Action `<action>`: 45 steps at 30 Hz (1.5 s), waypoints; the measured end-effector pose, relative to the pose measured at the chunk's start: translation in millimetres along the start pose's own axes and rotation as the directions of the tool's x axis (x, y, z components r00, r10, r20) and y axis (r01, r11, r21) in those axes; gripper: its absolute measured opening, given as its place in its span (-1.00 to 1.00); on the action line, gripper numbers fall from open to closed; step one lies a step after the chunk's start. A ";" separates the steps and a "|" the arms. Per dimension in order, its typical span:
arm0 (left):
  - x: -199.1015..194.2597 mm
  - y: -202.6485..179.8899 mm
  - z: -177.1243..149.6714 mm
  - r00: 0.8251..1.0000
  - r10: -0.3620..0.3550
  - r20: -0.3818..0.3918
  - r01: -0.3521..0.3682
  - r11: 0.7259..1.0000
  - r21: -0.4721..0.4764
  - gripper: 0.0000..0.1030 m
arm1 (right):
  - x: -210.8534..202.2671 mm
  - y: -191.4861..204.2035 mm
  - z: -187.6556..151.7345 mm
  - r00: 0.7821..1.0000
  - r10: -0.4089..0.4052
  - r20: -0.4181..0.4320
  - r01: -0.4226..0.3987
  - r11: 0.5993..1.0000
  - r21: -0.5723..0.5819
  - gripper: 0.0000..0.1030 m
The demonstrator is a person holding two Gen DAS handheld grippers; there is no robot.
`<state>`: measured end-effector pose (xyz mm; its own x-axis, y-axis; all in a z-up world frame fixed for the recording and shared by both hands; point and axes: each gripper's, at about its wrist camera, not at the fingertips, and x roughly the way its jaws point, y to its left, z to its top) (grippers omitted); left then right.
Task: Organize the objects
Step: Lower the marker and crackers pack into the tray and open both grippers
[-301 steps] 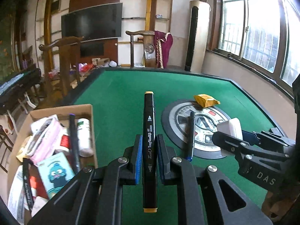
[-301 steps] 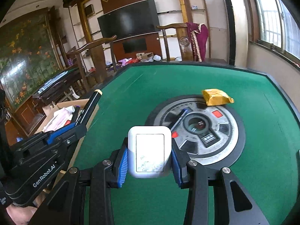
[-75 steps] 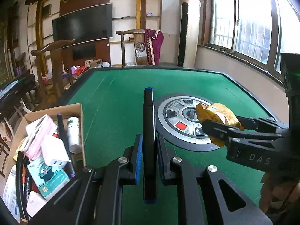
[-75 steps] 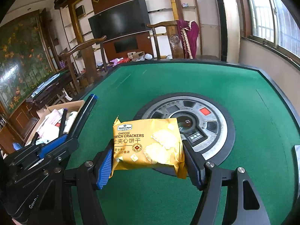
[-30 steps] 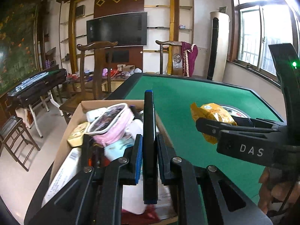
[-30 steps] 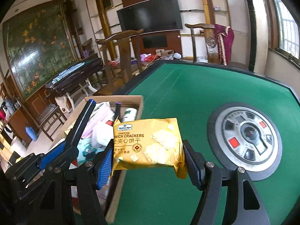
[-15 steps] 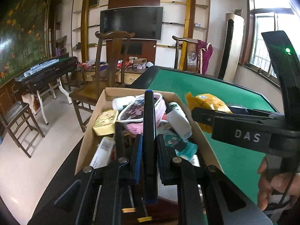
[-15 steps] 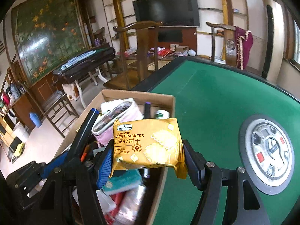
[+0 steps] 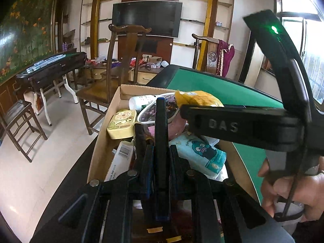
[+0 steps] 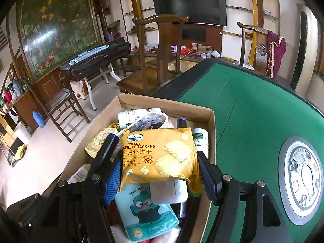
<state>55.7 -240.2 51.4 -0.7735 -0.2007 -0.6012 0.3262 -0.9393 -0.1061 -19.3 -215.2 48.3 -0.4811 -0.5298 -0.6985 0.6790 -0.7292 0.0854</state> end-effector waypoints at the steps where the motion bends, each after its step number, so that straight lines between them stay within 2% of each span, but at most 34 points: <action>1: 1.0 0.3 0.0 1.000 -0.003 -0.004 0.003 1.000 -0.001 -0.72 | 1.3 1.2 0.2 1.000 -0.003 0.000 0.003 1.000 -0.004 0.43; 16: 12.2 4.4 -1.6 0.998 -0.030 -0.057 0.028 0.999 -0.024 -0.72 | 19.3 7.9 9.3 0.999 -0.027 -0.019 0.026 0.999 -0.030 0.43; 29: 10.6 7.5 -3.6 0.998 -0.022 -0.062 0.020 0.999 -0.028 -0.69 | 31.4 15.8 18.4 0.998 -0.040 -0.043 0.038 0.998 -0.059 0.44; 45: 11.7 7.5 -1.6 0.998 -0.014 -0.063 0.012 1.000 -0.026 -0.69 | 29.1 21.4 14.3 0.996 -0.065 -0.054 0.059 0.993 -0.101 0.47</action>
<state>50.0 -249.1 42.3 -0.7419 -0.1696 -0.6487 0.3307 -0.9342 -0.1341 -26.7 -252.4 40.0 -0.4938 -0.4573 -0.7396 0.7019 -0.7117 -0.0285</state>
